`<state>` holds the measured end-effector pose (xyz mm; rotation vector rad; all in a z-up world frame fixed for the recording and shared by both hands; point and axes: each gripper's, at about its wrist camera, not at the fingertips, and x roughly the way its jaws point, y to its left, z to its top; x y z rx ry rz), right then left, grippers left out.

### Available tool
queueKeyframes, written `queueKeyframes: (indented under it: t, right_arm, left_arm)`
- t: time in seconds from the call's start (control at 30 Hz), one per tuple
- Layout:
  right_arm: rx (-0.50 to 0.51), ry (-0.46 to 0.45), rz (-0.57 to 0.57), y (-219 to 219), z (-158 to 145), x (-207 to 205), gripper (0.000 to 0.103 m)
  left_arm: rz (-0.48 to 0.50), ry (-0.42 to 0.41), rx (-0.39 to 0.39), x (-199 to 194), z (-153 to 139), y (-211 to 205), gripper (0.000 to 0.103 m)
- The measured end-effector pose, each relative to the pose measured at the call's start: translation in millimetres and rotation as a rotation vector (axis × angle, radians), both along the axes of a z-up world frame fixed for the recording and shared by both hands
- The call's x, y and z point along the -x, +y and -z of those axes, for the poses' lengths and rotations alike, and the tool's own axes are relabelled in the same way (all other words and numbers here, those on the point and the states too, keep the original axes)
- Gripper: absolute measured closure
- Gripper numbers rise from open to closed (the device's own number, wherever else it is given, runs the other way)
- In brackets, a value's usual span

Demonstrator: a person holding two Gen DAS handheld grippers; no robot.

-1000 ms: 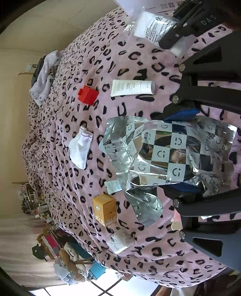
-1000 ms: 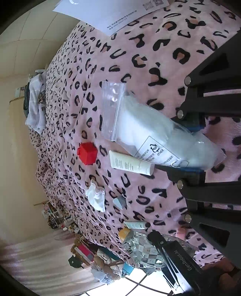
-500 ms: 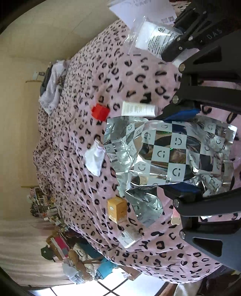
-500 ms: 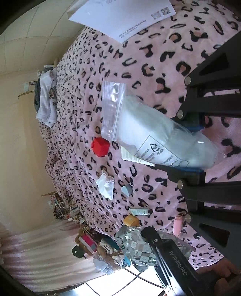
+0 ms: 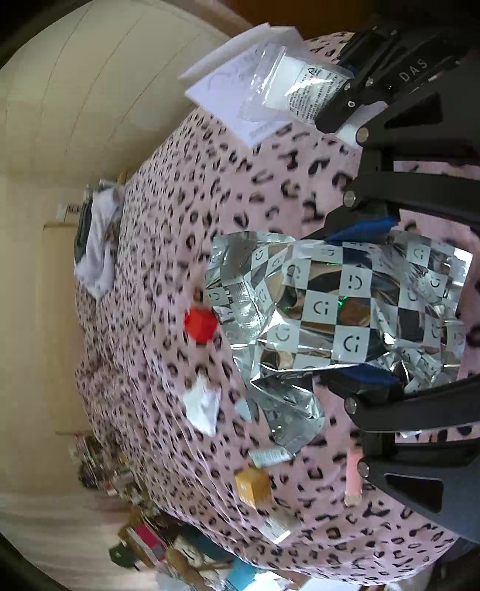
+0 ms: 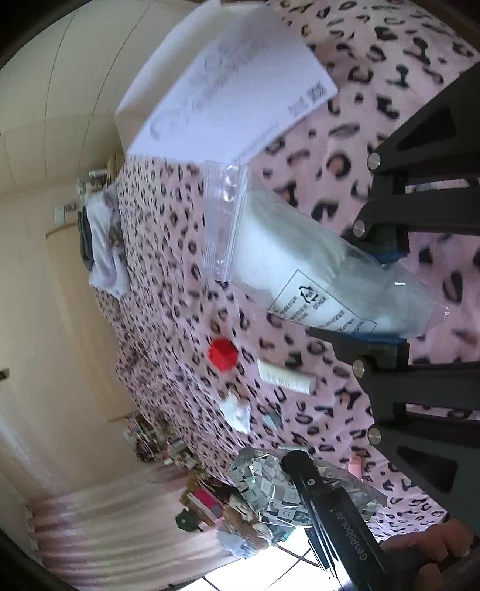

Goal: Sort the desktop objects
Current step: 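Carry the foil bag and cotton-pad bag with both tools toward the white paper box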

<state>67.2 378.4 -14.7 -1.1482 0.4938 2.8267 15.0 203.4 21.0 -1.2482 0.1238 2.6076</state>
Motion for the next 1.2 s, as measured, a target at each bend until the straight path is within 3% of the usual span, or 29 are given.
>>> queueKeyframes:
  t: [0.47,0.93,1.2]
  right_arm:
    - [-0.055,0.006,0.134,82,-16,-49,0.075]
    - [-0.064,0.010,0.198,138,-22,-74,0.075]
    - [-0.089,0.007,0.212,165,-32,-72,0.075]
  left_arm:
    - [0.226,0.020,-0.006,-30,-11,120,0.048]
    - [0.342,0.027,0.008,-44,-16,185,0.048]
    - [0.458,0.004,-0.013,-31,-27,221,0.048]
